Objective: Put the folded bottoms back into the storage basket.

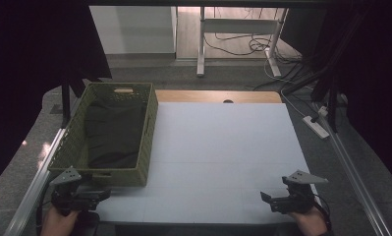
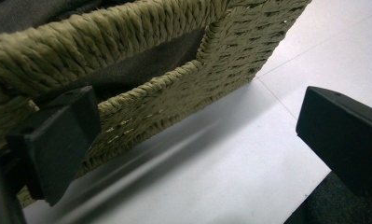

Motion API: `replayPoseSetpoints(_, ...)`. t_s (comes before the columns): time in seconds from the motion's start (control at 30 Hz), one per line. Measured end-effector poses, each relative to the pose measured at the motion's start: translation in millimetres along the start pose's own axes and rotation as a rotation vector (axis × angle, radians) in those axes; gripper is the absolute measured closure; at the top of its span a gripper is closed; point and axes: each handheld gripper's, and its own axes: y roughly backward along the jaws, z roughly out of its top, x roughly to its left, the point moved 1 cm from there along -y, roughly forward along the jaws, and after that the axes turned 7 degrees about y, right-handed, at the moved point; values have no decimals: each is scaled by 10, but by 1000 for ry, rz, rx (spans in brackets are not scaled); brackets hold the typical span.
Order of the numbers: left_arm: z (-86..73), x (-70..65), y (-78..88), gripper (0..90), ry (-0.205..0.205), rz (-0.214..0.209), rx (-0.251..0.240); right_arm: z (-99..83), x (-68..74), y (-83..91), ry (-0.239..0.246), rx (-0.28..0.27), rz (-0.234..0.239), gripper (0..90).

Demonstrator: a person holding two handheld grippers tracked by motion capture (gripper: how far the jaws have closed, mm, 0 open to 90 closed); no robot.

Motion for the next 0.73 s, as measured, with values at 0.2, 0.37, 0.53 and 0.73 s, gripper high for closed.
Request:
replayPoseSetpoints(0.2,0,-1,0,7,-2,1,1,-31,-5,49,2,3,-13,0)
replayPoseSetpoints(0.37,-1,0,1,7,-1,1,1,-60,-5,95,2,5,-26,0)
replayPoseSetpoints(0.53,-3,2,1,7,0,2,2,-84,11,129,9,15,-41,0)
replayPoseSetpoints(0.73,1,4,0,8,3,1,0,-88,9,117,9,30,-37,0)
